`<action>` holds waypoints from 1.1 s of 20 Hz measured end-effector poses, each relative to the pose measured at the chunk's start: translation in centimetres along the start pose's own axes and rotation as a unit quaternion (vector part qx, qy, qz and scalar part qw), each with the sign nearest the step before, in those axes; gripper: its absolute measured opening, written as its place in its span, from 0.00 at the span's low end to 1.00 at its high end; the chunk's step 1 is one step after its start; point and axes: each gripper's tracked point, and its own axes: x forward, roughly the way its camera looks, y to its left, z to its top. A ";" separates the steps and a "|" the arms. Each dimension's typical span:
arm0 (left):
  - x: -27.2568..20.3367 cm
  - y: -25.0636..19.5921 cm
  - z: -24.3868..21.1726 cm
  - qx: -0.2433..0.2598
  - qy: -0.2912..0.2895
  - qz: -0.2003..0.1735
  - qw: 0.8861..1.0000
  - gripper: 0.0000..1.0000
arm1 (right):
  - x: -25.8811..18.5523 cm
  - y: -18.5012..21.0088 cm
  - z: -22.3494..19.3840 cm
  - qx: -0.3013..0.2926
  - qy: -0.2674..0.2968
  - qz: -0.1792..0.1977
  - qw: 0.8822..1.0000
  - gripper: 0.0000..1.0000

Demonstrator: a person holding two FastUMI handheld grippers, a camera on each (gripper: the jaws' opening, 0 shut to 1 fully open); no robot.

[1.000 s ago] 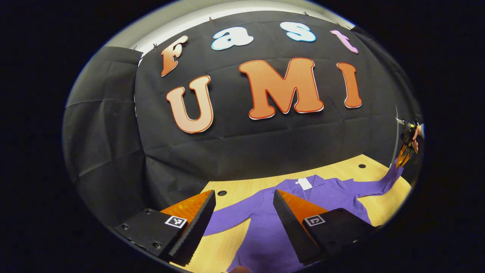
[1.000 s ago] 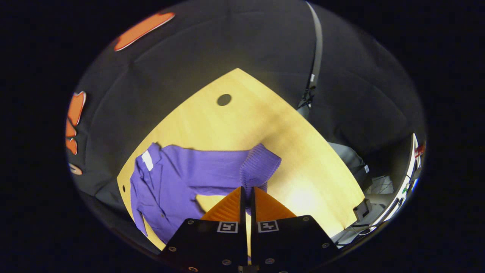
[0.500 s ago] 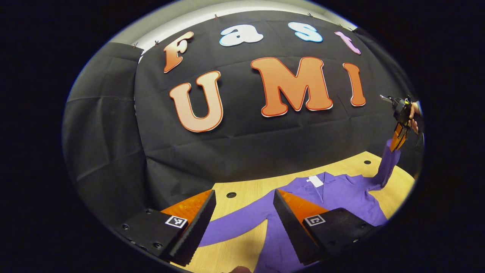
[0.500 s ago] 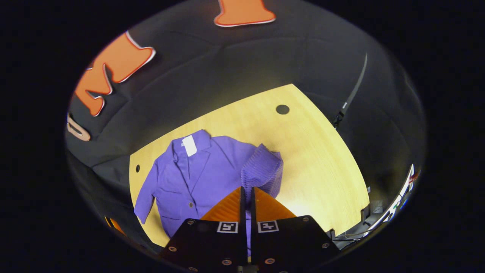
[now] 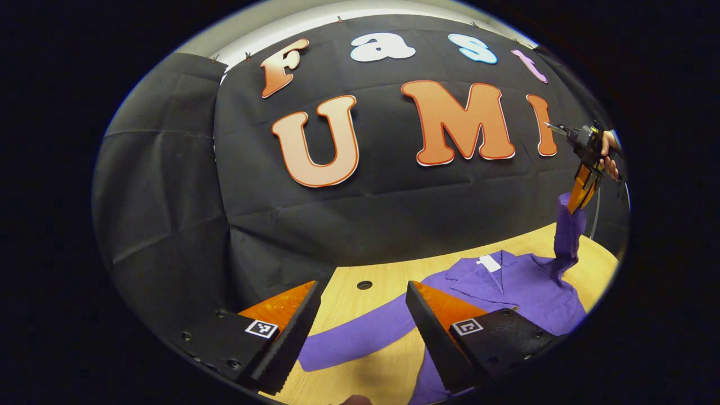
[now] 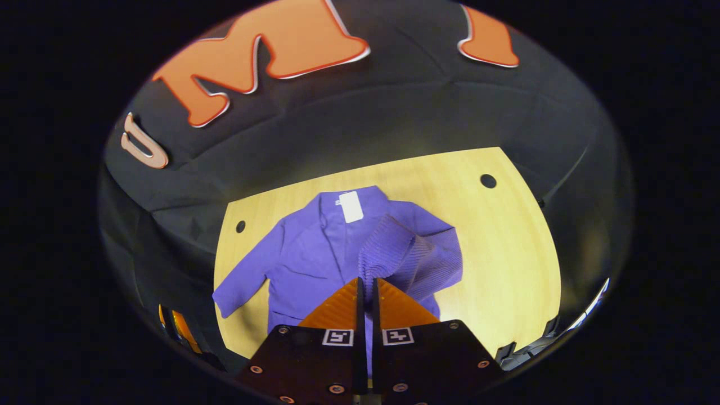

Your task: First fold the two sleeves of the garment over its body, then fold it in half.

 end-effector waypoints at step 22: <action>6.7 9.2 -6.9 -0.018 0.087 0.038 0.995 0.96 | 0.4 13.9 2.3 -0.039 -0.101 0.091 0.990 0.70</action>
